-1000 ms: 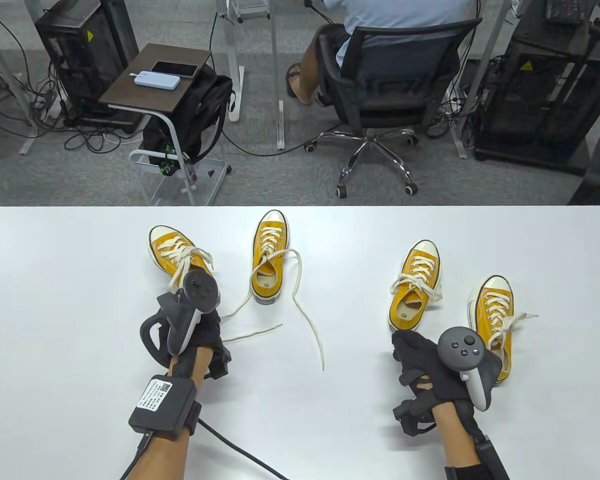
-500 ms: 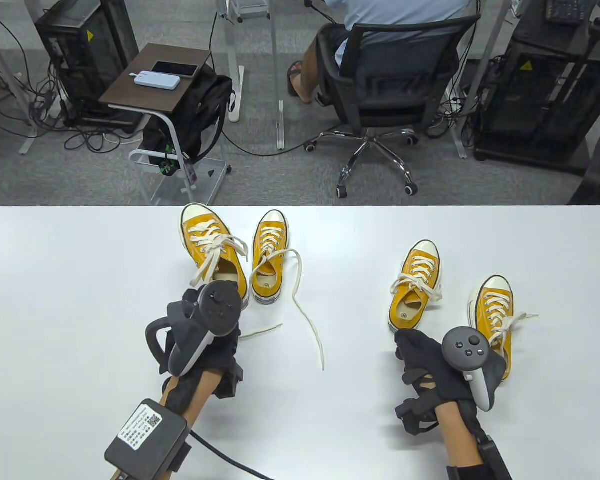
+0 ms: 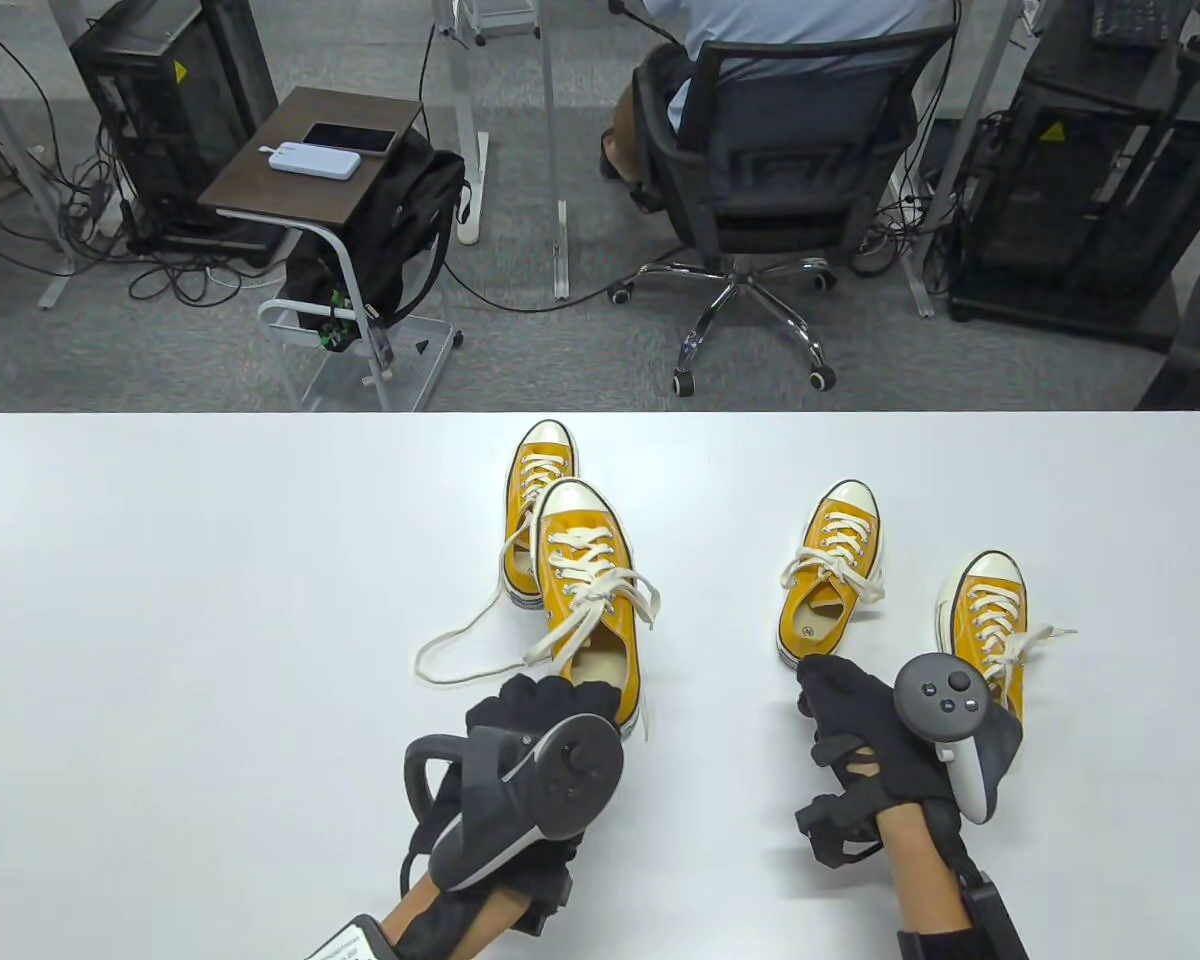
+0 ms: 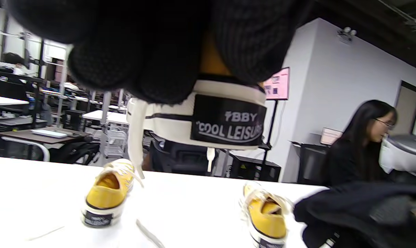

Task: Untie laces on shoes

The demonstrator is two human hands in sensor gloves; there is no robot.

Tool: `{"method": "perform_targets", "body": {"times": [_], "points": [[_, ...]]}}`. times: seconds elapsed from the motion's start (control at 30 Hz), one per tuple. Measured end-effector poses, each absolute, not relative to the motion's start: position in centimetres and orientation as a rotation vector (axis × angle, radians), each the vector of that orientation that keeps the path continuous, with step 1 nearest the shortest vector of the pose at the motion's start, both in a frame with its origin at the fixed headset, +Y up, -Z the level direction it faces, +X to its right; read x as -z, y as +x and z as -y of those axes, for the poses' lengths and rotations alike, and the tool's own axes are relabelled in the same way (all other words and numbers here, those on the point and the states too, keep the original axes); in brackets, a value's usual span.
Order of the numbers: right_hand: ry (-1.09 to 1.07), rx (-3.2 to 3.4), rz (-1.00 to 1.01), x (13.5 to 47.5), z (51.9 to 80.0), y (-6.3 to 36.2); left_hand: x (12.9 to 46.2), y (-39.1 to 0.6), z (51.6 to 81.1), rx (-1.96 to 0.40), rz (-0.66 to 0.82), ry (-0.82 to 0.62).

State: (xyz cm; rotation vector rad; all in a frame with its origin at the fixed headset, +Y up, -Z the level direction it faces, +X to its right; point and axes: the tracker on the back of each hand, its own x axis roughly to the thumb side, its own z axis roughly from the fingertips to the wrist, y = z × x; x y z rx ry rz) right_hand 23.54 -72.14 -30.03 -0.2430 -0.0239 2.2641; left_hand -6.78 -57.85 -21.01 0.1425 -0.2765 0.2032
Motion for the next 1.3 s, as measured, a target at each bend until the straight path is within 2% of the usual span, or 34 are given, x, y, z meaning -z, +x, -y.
{"method": "perform_targets", "body": {"times": [0.2,0.67,1.07,1.17,1.3], "points": [[-0.256,-2.24,0.037,30.0,72.0,24.1,20.2,-4.0,60.3,-0.207,0.345,0.088],[-0.242,-2.217,0.043,30.0,71.7,24.3,20.3,1.4,68.5,-0.214,0.424,-0.057],[-0.211,-2.235,0.013,30.0,72.0,23.7,18.6,1.7,73.1,-0.114,0.474,-0.086],[-0.184,-2.255,-0.021,30.0,72.1,23.2,18.7,1.5,74.0,-0.11,0.472,-0.144],[-0.135,-2.285,-0.086,30.2,72.6,22.4,18.9,1.2,73.8,-0.144,0.454,-0.183]]}}
